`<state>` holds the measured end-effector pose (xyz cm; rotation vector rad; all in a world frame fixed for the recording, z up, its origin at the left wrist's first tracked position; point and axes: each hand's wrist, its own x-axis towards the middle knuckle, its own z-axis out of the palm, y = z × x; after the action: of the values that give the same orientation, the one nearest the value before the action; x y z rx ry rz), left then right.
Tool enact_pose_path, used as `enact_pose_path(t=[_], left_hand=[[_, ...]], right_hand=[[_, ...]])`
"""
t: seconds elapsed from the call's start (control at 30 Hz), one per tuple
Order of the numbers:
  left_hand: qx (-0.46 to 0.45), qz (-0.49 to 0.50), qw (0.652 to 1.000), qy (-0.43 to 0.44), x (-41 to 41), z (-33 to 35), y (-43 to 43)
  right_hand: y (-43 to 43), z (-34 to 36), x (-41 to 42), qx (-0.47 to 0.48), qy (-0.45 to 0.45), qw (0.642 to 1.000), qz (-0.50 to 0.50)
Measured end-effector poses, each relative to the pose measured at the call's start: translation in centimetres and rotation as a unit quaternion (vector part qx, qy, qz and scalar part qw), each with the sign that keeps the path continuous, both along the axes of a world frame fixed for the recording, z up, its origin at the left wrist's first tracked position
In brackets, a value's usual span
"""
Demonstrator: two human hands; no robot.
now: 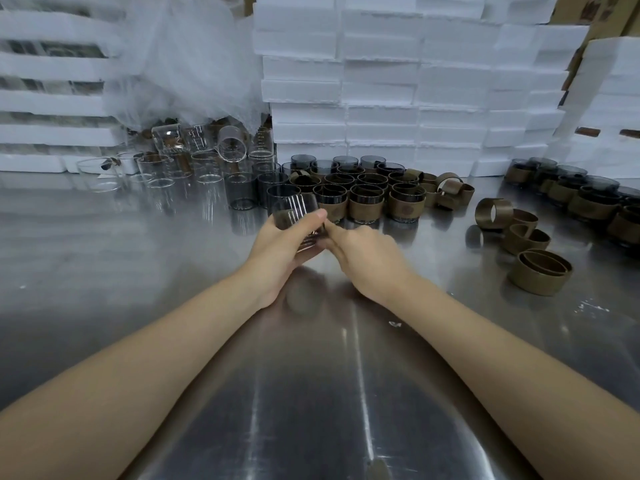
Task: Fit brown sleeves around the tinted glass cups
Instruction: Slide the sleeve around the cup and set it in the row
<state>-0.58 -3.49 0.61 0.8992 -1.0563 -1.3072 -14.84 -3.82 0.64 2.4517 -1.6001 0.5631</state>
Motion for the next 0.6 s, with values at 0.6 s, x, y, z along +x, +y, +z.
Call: enact_pose_path(t=[0.6], left_hand=[[0.003, -0.043, 0.998, -0.043, -0.2, -0.6, -0.6]], right_hand=[[-2.7, 1.9, -10.9, 0.136, 0.027, 0.873, -0.468]])
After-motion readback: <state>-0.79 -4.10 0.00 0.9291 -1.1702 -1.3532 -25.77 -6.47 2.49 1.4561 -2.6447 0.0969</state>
